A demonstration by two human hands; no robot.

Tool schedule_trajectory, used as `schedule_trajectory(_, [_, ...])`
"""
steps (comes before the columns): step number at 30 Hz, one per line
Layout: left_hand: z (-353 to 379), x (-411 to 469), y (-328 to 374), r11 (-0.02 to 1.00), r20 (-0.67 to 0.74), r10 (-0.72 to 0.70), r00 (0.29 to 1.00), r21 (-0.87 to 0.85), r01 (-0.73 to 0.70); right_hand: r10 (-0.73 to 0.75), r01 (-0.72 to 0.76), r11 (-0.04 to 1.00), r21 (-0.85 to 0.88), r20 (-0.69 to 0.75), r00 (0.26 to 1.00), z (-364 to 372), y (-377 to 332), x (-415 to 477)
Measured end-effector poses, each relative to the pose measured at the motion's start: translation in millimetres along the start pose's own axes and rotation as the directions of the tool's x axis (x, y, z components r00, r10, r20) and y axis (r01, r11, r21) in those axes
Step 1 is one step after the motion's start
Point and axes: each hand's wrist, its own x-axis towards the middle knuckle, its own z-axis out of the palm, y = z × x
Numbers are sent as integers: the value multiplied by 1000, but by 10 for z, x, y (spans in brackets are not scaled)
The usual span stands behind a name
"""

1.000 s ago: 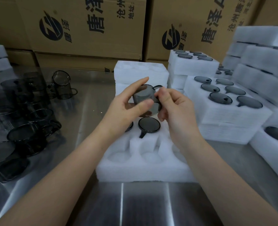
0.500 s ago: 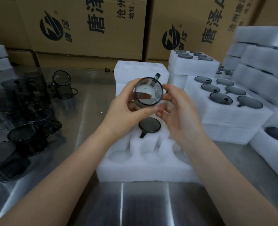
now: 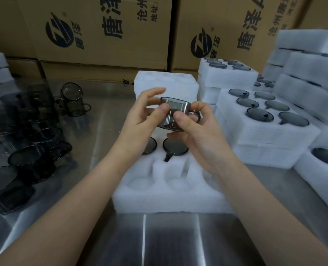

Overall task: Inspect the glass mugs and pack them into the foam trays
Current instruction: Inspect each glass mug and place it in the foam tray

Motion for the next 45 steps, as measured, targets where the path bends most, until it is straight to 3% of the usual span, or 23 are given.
schedule_trajectory(5, [14, -22, -1, 997, -13, 41, 999, -58, -42, -103, 95, 984, -151, -50, 993, 2, 29, 6])
schedule_trajectory(10, [31, -42, -7, 998, 19, -52, 998, 19, 52, -186, 154, 946, -287, -86, 979, 17, 43, 17])
schedule_trajectory(15, [17, -71, -7, 998, 71, -12, 997, 66, 7, -269, 182, 892, -413, -163, 949, -9, 35, 16])
schedule_trajectory(18, [31, -73, -8, 998, 67, -14, 998, 55, 10, -228, 149, 908, -392, -164, 960, -6, 34, 18])
schedule_trajectory(22, [17, -50, 2, 1000, 56, -13, 998, -25, 14, 1, -14, 986, -165, -80, 997, -29, -33, 48])
schedule_trajectory(26, [19, -58, 20, 998, 145, 10, 989, -68, 0, -5, -5, 987, -160, -60, 998, -56, -22, 67])
schedule_trajectory(31, [-7, -47, -18, 998, 239, -14, 971, 60, -1, 94, -91, 995, -42, 63, 994, -35, -12, 49])
schedule_trajectory(35, [3, -69, -10, 975, 168, 11, 986, 217, -48, 40, -41, 999, -33, -8, 999, -33, 22, 38])
schedule_trajectory(37, [34, -85, 8, 953, 137, 36, 990, 294, -76, -39, 30, 990, -139, -58, 998, -17, 55, 42])
schedule_trajectory(40, [68, -100, 23, 926, 120, 108, 987, 350, -144, -218, 197, 911, -363, -18, 976, 35, 41, 14])
schedule_trajectory(45, [88, -106, 32, 918, 132, 101, 986, 369, -144, -209, 168, 926, -337, -89, 974, 26, 51, 0])
